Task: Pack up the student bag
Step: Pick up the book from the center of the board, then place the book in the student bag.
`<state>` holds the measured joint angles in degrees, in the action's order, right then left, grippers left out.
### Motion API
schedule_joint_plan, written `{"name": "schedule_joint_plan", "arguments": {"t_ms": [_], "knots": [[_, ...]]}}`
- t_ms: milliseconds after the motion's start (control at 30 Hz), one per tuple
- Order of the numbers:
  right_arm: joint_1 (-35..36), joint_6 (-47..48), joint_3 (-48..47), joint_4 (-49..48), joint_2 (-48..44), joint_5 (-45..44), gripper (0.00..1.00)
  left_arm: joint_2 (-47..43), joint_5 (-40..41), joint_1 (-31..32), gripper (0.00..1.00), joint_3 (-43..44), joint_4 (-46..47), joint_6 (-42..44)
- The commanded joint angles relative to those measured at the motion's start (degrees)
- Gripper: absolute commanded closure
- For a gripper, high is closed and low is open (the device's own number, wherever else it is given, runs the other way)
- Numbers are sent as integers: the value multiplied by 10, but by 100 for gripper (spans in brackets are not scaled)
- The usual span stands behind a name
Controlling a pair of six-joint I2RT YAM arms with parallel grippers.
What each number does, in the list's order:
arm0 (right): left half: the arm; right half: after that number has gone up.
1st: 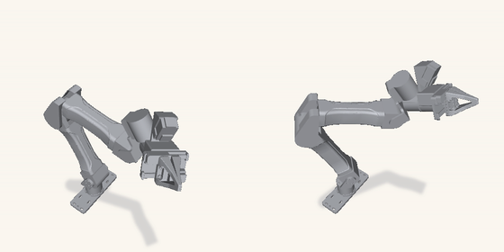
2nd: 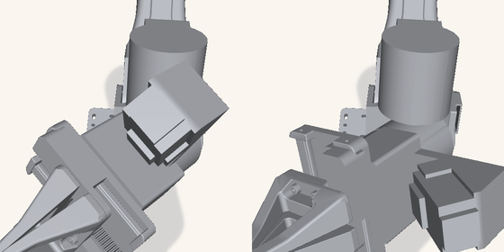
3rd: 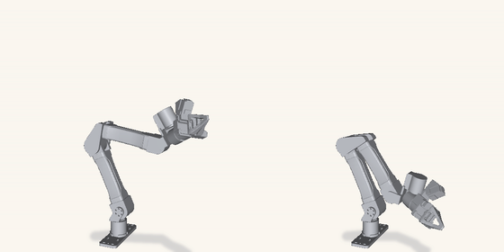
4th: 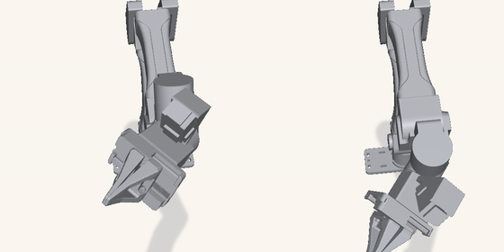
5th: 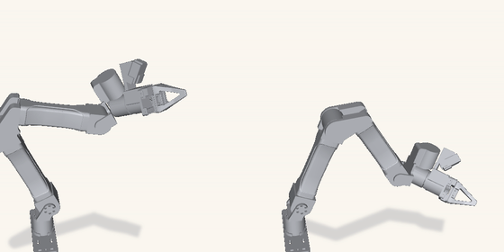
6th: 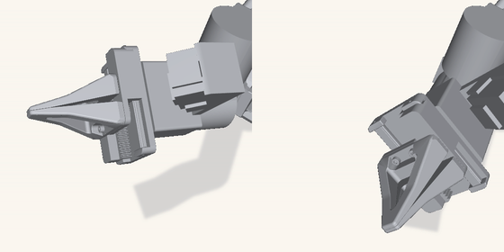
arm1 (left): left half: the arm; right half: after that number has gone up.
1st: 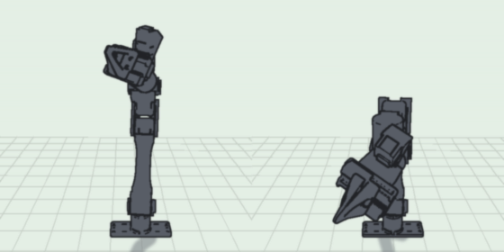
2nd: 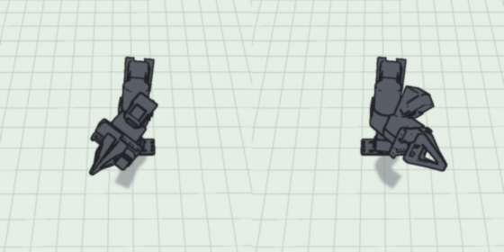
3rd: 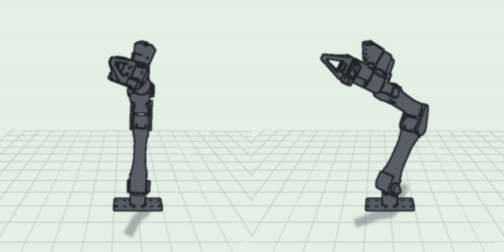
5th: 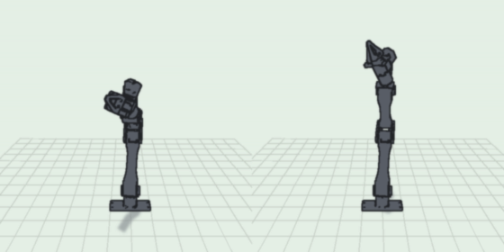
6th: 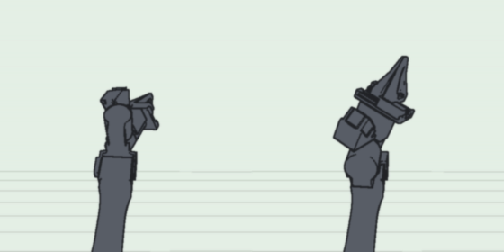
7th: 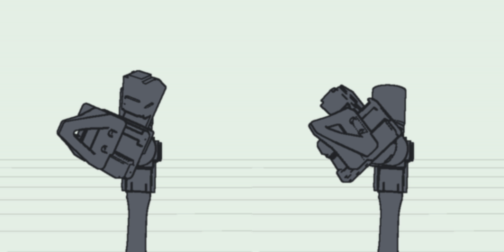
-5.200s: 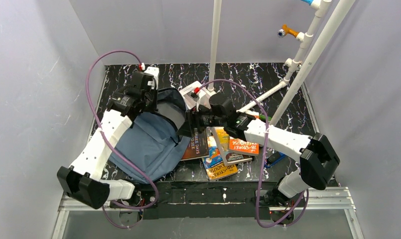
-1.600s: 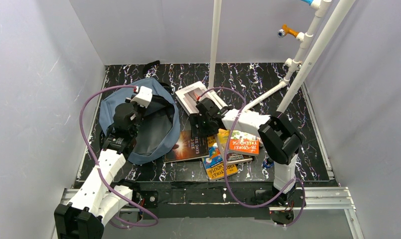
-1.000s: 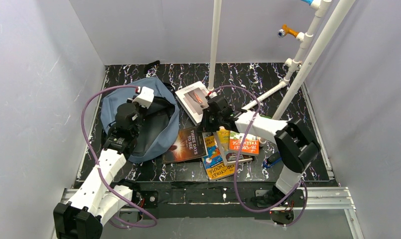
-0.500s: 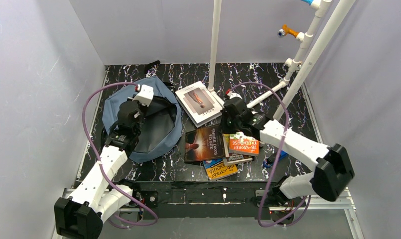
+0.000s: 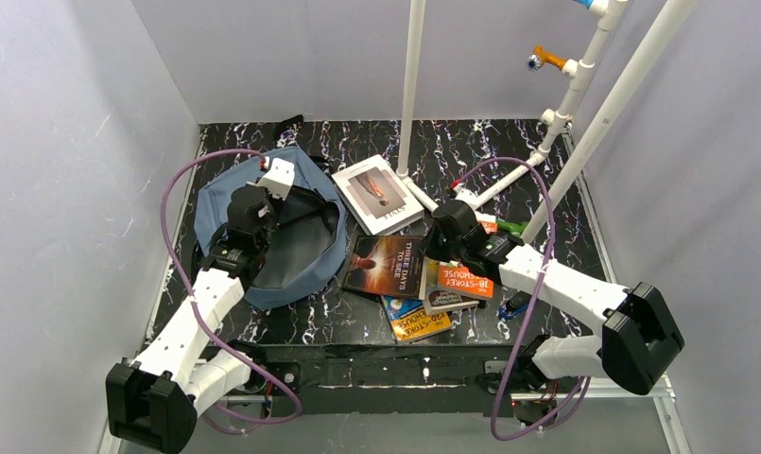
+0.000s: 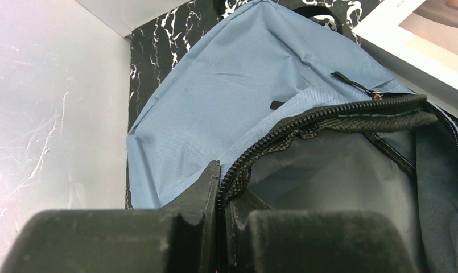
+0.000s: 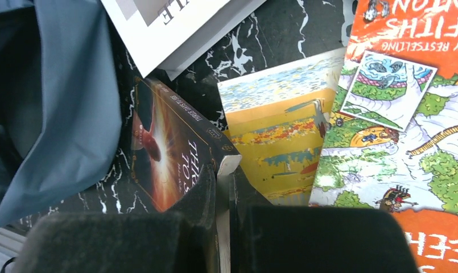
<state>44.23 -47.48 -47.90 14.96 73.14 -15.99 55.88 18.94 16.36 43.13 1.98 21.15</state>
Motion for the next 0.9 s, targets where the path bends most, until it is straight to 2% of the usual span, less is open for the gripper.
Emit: {"name": "schedule_joint_plan", "arguments": {"t_ms": [0, 200, 400, 500, 667, 800, 867], "knots": [[-12, -29, -29, -56, -42, -25, 99, 3, -17, 3, 100, 32, -1, -12], [-12, 21, -114, -22, -47, 16, 99, 4, -23, 4, 100, 30, 4, -14], [-12, 46, -141, -49, -21, 51, 99, -2, -26, 4, 100, 29, 2, -17], [-12, 56, -201, -8, 1, 62, 99, 2, -20, 3, 100, 27, 5, -13], [-12, 81, -343, 140, 42, 76, 99, 9, -23, 4, 100, 30, 3, -16], [-12, 60, -373, 160, 48, 125, 99, -2, -11, 3, 100, 32, 6, -21], [-12, 27, -375, 148, 58, 180, 99, -5, -1, 3, 100, 31, 14, -30]]}}
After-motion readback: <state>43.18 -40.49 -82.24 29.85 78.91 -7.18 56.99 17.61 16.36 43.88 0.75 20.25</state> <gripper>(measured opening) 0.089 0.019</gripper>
